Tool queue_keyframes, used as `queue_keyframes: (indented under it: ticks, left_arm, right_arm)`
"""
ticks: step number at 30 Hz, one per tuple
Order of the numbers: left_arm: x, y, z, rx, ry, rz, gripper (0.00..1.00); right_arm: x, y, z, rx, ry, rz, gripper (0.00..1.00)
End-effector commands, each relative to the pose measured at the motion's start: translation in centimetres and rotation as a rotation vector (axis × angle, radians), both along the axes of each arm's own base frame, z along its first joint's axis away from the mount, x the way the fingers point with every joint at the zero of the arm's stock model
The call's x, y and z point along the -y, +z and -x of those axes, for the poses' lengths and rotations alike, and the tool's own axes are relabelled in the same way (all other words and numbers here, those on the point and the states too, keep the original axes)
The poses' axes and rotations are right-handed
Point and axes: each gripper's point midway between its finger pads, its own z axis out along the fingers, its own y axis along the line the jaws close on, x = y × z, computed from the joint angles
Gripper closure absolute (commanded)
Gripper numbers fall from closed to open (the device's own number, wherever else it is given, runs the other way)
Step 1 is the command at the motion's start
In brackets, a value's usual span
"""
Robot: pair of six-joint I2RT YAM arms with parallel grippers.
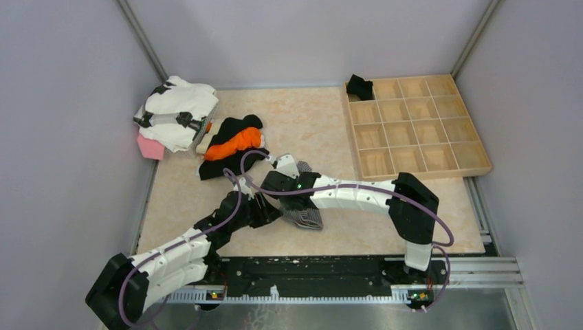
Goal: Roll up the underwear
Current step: Flatten out the underwear at the center of the board.
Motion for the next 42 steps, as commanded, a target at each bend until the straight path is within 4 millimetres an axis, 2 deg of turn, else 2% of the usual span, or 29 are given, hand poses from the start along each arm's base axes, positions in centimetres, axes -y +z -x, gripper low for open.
queue_keyframes:
  ticks: [1, 7, 14, 17, 21, 28, 34, 37, 42]
  left_arm:
    - [0.7, 0.6, -0.2, 0.025, -0.015, 0.039, 0.49]
    - [0.8, 0.7, -0.3, 0.029, -0.016, 0.042, 0.49]
    - [1.0, 0.8, -0.5, 0.029, -0.019, 0.046, 0.49]
    - [1.2, 0.7, -0.6, 0.026, -0.02, 0.047, 0.5]
    - [1.7, 0.9, -0.8, 0.025, -0.036, 0.059, 0.52]
    - [2.2, 1.4, -0.9, 0.024, -0.05, 0.075, 0.66]
    - [2.0, 2.2, -1.2, 0.043, -0.023, 0.087, 0.88]
    - [1.9, 3.3, -1.7, 0.079, -0.003, 0.102, 0.98]
    - [1.0, 6.1, -2.9, 0.122, 0.063, 0.078, 1.0]
  right_arm:
    - [0.0, 0.6, -0.4, 0.041, 0.004, 0.068, 0.56]
    - [-0.4, 0.2, -0.6, 0.045, 0.005, 0.074, 0.58]
    - [0.0, 0.3, -0.7, 0.06, -0.004, 0.103, 0.71]
    - [0.4, 1.2, -0.8, 0.08, -0.02, 0.078, 0.8]
    - [0.7, 1.8, -0.7, 0.093, -0.03, 0.039, 0.98]
    - [1.2, 2.0, -0.6, 0.102, -0.043, 0.016, 1.0]
    - [2.2, 3.4, -0.6, 0.142, -0.073, -0.06, 1.0]
    - [3.2, 4.5, -0.4, 0.168, -0.106, -0.127, 1.0]
    - [6.1, 6.6, 0.1, 0.197, -0.194, -0.285, 1.0]
